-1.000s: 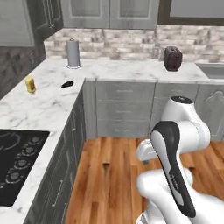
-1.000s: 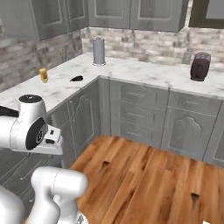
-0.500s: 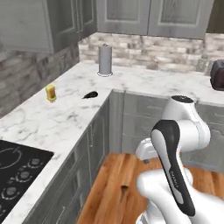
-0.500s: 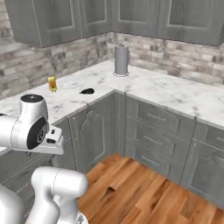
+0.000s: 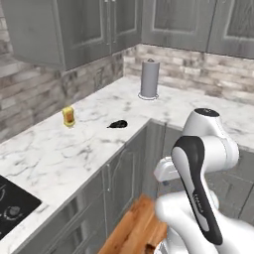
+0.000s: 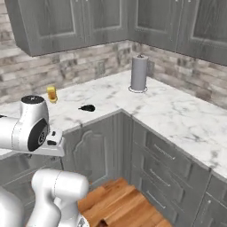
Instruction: Place the lime and eggplant inside the fridge drawer. Close the drawer after placing the vegetables.
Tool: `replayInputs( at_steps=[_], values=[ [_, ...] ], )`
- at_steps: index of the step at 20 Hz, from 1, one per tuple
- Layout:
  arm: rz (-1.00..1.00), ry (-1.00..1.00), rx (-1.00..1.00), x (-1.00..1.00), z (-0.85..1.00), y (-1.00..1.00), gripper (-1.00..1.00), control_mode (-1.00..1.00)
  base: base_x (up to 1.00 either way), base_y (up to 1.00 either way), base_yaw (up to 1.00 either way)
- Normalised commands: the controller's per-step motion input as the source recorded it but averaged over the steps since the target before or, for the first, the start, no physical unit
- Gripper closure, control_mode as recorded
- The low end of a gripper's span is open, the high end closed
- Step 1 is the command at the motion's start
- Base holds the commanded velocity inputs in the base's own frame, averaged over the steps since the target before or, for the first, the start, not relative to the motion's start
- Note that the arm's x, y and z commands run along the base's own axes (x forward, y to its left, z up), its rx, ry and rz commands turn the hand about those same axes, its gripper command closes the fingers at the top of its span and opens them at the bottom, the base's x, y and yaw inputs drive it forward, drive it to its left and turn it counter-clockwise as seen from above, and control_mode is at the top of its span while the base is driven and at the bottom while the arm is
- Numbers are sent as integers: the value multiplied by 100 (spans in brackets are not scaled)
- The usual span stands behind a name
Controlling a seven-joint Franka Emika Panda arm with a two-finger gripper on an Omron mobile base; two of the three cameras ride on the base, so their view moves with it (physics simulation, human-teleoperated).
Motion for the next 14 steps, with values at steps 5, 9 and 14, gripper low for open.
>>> replayInputs(
  at_steps=[5, 9, 14],
  values=[
    [0, 0, 0, 0, 0, 0, -100, 100, 100, -21, 47],
    [0, 0, 0, 0, 0, 0, -100, 100, 100, -9, 55],
    [0, 0, 0, 0, 0, 0, -100, 100, 83, -46, 53]
  ],
)
